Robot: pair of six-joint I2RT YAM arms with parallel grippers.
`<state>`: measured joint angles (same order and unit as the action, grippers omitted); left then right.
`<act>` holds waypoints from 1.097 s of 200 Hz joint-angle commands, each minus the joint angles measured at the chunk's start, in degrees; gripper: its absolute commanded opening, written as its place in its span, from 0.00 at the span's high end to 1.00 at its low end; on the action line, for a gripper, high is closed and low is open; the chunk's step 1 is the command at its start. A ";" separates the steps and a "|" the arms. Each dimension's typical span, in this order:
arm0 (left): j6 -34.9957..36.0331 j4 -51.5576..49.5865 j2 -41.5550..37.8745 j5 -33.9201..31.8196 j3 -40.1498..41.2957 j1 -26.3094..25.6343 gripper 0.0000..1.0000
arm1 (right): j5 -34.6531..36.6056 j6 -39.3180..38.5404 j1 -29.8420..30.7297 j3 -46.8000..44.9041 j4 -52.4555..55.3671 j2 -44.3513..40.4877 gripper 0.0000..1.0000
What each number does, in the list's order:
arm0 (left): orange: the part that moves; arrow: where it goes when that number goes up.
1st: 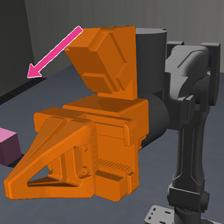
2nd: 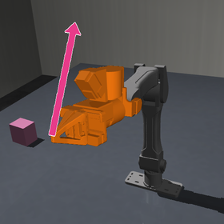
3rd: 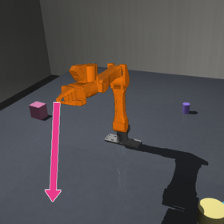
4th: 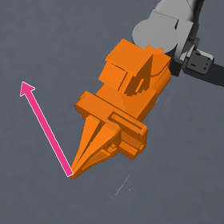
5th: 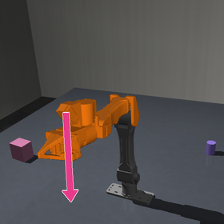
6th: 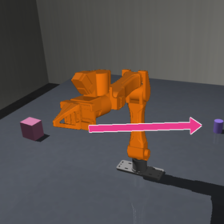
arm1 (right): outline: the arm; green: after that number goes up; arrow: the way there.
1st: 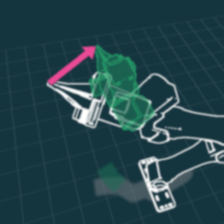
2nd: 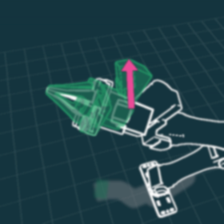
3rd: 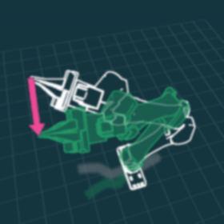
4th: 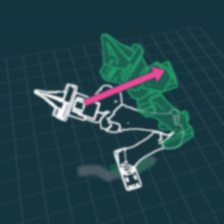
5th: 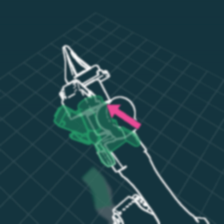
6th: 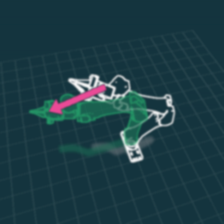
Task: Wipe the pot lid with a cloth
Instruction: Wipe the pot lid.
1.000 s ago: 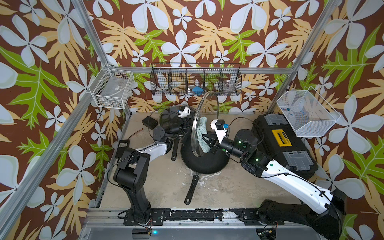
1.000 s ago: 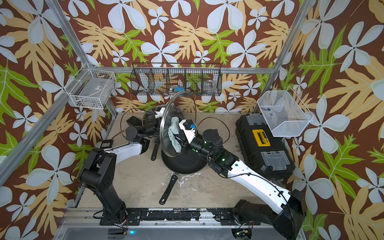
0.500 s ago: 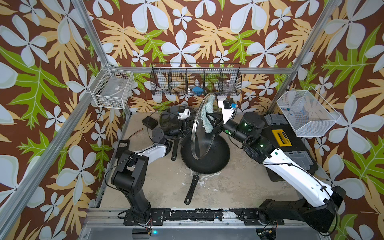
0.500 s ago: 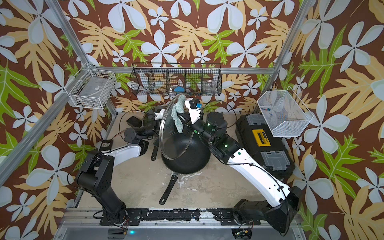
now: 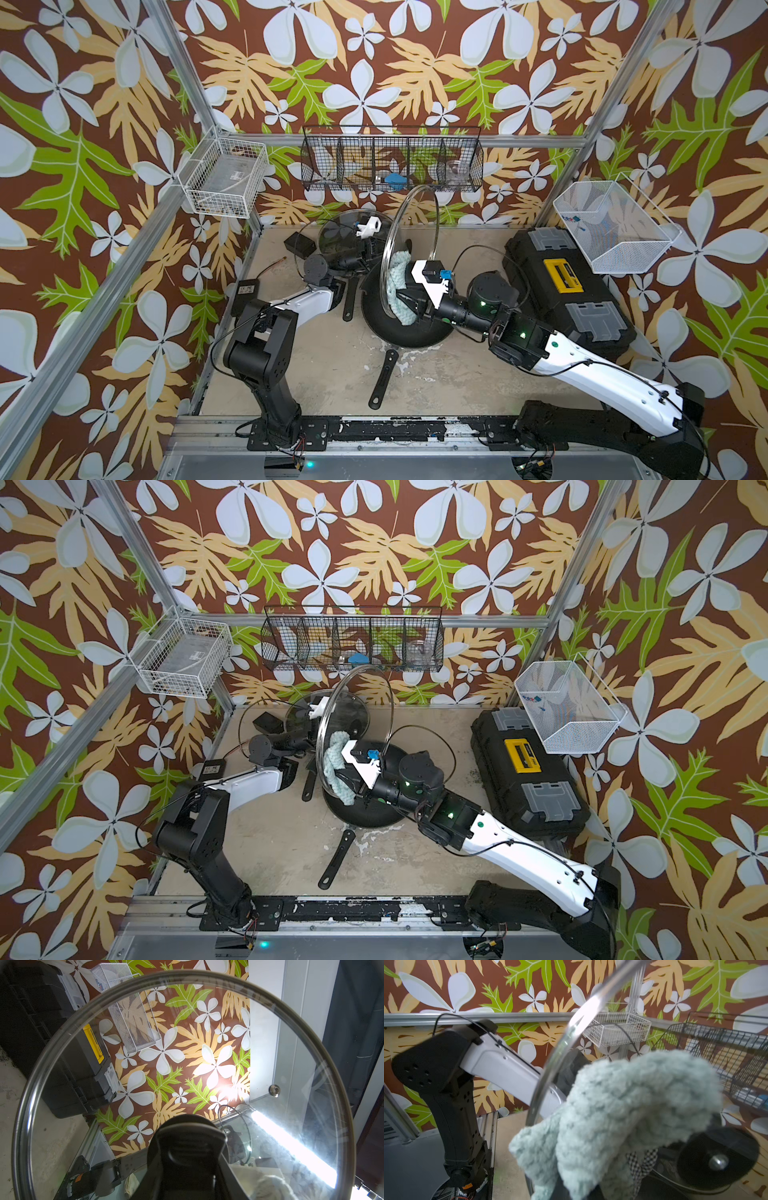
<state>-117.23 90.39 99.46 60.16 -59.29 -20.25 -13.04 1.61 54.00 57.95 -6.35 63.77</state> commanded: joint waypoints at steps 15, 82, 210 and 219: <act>-0.56 16.75 -0.67 -3.75 -0.79 0.12 1.00 | 3.63 5.80 -4.85 -6.36 -0.15 -2.43 1.00; 13.29 4.77 -3.04 -3.61 3.85 1.09 1.00 | 12.26 4.73 -10.80 -7.26 4.10 -12.49 1.00; 96.33 -83.49 -27.04 -43.24 -2.37 -5.19 1.00 | 10.26 2.39 -11.14 -1.62 14.31 -22.21 1.00; 100.57 -83.79 -27.91 -47.29 -1.81 -7.30 1.00 | 9.72 2.43 -11.08 -1.70 14.11 -21.45 1.00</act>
<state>-33.50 8.45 73.78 26.41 -60.75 -23.92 -0.40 4.36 42.81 56.05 7.33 40.99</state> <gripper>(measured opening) 0.344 0.077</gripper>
